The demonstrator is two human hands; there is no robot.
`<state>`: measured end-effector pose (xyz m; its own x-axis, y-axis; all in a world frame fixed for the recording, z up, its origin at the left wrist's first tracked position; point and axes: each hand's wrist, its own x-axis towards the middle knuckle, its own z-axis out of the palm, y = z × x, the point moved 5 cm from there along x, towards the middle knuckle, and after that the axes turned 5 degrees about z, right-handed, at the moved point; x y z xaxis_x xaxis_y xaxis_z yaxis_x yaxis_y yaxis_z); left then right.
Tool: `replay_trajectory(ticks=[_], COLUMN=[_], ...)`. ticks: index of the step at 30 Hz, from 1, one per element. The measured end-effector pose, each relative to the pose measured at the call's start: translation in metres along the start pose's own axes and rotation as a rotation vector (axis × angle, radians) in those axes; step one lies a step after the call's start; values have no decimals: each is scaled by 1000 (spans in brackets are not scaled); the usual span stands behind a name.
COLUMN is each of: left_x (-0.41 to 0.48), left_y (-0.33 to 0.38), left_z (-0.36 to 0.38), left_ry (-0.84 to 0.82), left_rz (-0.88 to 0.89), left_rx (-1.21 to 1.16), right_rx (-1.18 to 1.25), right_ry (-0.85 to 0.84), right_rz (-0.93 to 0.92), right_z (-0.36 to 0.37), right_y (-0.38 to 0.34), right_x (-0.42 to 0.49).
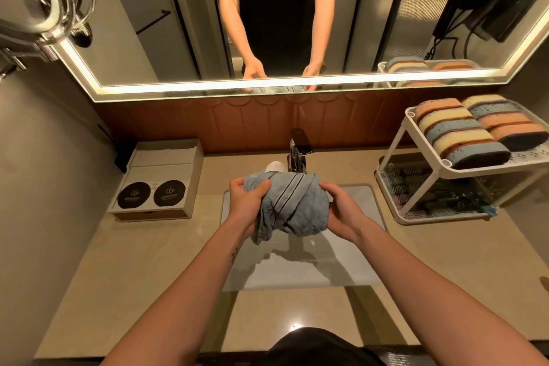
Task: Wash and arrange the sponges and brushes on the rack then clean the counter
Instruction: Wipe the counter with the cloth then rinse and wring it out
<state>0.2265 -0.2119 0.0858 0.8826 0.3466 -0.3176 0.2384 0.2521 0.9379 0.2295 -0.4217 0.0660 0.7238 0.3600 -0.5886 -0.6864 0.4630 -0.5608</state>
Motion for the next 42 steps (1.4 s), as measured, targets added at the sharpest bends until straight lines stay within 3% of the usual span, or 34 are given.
replay_trajectory(ticks=[2,6,9,11,15,18,20,25,28,30,35,42], left_x=[3,-3,-15,-21,-22,-17,-13,-1,0,2,7,0], left_y=[-7,-30,-39,-34,-3,15,20,12,-3,-9,2,32], left_z=[-2,8,18,27,43,50,52,50,44,38,29,34], left_ry=[-15,-189,-271,-325,-408,-448,-418,-313,-347,-325,-161,-109], left_rz=[-33,-142,-191,-124,245,250,241,-17,-245,-283,-10,277], left_rx=[94,376,438,435,480,338,378,501,422,378,357,421], right_rx=[-80,-410,-619,-769,-851,-858,-860,-893,-885,-882,-896,-906], right_ry=[-8,159,180,168,129,109,103,115,125,131,145,201], right_rz=[-63,-203,-307,-384,-502,-504,-507,-523,-536,-536,-537,-473], right_z=[5,16,30,40,55,60,61,59,55,53,48,33], right_y=[-6,-17,-20,-21,-26,-32,-36,-38,-38,-37,-37,-33], right_x=[-3,-5,-8,-12,-23,-28,-29,-30,-33,-34,-33,-32])
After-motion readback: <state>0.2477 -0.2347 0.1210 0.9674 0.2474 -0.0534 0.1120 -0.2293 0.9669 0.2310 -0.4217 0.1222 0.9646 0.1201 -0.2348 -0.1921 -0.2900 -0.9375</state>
